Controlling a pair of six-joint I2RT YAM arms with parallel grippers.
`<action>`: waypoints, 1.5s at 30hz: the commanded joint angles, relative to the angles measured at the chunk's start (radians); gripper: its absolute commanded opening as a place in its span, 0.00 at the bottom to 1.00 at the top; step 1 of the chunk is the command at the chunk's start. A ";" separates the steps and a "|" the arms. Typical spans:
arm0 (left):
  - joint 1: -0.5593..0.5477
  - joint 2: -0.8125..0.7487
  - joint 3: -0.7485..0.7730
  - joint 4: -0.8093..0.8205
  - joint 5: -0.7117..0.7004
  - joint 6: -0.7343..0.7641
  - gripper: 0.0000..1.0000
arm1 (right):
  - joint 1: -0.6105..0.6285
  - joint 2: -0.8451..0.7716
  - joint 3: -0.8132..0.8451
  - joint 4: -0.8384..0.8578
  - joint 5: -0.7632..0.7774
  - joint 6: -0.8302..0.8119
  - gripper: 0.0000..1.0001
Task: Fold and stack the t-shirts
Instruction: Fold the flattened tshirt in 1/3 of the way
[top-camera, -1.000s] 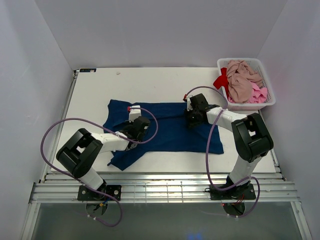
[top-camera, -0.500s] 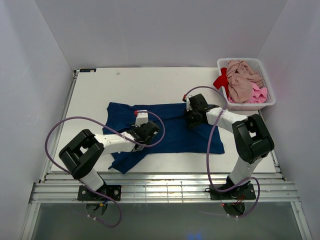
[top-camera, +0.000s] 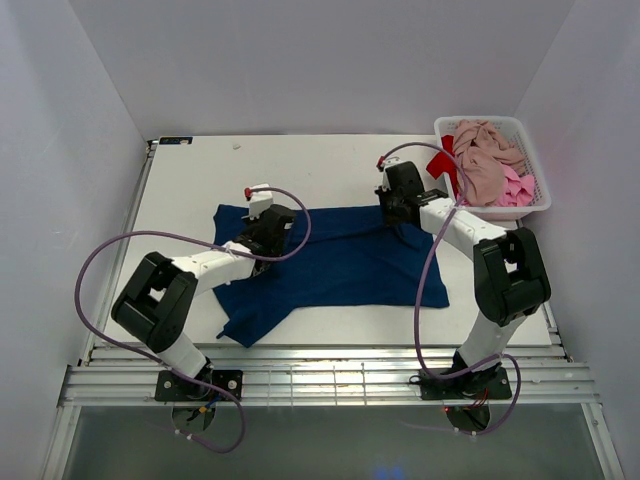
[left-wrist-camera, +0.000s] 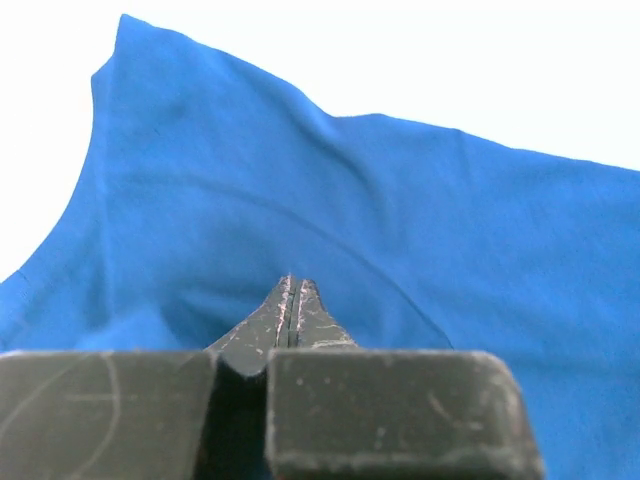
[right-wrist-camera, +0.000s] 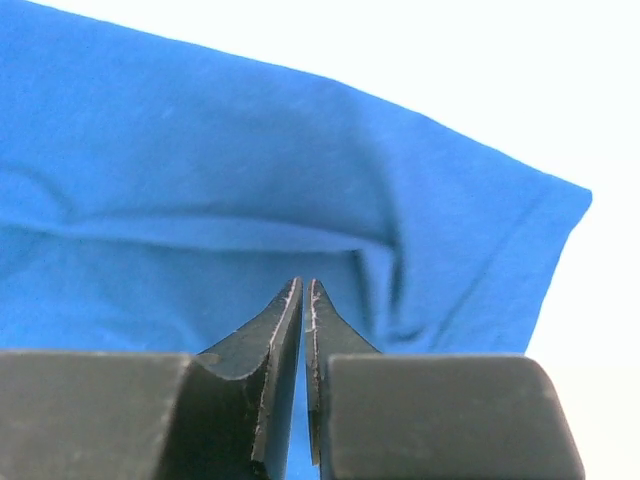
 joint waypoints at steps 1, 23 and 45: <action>0.043 -0.045 -0.008 0.121 0.057 0.091 0.00 | -0.049 0.002 0.055 0.009 0.041 -0.003 0.10; 0.359 0.171 0.081 -0.057 0.195 -0.029 0.00 | -0.201 0.252 0.125 -0.064 0.073 0.034 0.08; 0.542 0.441 0.370 -0.220 0.388 0.034 0.00 | -0.332 0.587 0.582 -0.170 0.098 -0.056 0.08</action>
